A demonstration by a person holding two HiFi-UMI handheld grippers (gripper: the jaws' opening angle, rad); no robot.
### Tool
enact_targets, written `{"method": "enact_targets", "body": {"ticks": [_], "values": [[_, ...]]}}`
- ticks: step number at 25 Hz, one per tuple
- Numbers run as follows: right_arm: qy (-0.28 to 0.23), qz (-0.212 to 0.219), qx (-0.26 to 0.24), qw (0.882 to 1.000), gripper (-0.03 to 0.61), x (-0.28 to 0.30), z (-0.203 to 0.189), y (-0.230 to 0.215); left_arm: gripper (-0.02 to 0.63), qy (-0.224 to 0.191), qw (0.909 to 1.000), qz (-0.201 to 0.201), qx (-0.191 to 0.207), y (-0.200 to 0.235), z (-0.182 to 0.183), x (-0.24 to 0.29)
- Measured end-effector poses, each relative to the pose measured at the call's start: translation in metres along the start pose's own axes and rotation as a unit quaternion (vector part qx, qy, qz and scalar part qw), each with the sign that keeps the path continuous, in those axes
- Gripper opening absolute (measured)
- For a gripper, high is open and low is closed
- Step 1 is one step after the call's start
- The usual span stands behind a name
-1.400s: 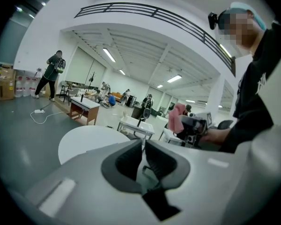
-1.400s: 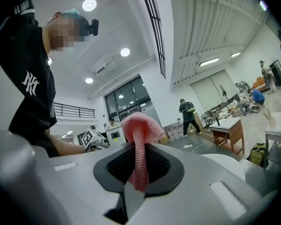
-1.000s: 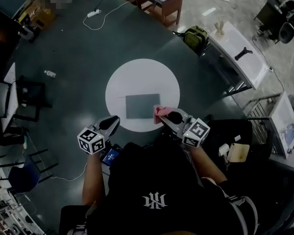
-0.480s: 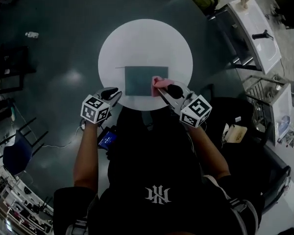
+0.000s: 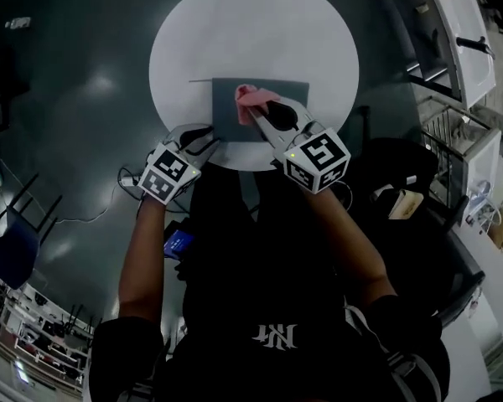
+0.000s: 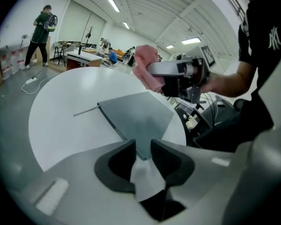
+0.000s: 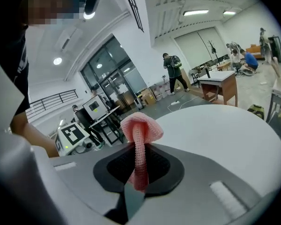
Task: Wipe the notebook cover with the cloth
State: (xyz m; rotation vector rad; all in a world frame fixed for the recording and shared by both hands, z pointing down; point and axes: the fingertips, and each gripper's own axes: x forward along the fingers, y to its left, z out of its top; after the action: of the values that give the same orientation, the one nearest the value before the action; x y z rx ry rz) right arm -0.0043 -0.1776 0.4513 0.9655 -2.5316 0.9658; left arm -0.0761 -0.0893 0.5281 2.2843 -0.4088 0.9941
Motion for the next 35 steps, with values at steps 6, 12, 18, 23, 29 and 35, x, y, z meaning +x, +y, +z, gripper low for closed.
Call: {"method": "enact_targets", "body": {"ticks": [6, 12, 18, 23, 29, 35], "values": [[0.033, -0.030, -0.058, 0.997, 0.034, 0.045, -0.009, -0.012, 0.104, 0.024, 0.9986, 0.031, 0.035, 0.007, -0.009, 0.010], [0.066, -0.056, -0.142, 0.986, 0.034, 0.080, -0.019, -0.014, 0.104, 0.040, 0.9972, 0.040, 0.048, 0.009, -0.011, 0.016], [0.128, -0.079, -0.236, 0.960, 0.034, 0.106, -0.038, -0.010, 0.106, 0.061, 0.9957, 0.041, 0.057, 0.010, -0.012, 0.017], [0.152, -0.087, -0.274, 0.946, 0.029, 0.110, -0.047, -0.014, 0.106, 0.056, 0.9962, 0.043, 0.051, 0.009, -0.011, 0.018], [0.153, -0.089, -0.277, 0.944, 0.029, 0.100, -0.048, -0.024, 0.106, 0.061, 0.9959, 0.044, 0.049, 0.010, -0.011, 0.020], [0.159, -0.100, -0.273, 0.943, 0.029, 0.080, -0.051, -0.039, 0.107, 0.077, 0.9943, 0.052, 0.053, 0.010, -0.012, 0.019]]}}
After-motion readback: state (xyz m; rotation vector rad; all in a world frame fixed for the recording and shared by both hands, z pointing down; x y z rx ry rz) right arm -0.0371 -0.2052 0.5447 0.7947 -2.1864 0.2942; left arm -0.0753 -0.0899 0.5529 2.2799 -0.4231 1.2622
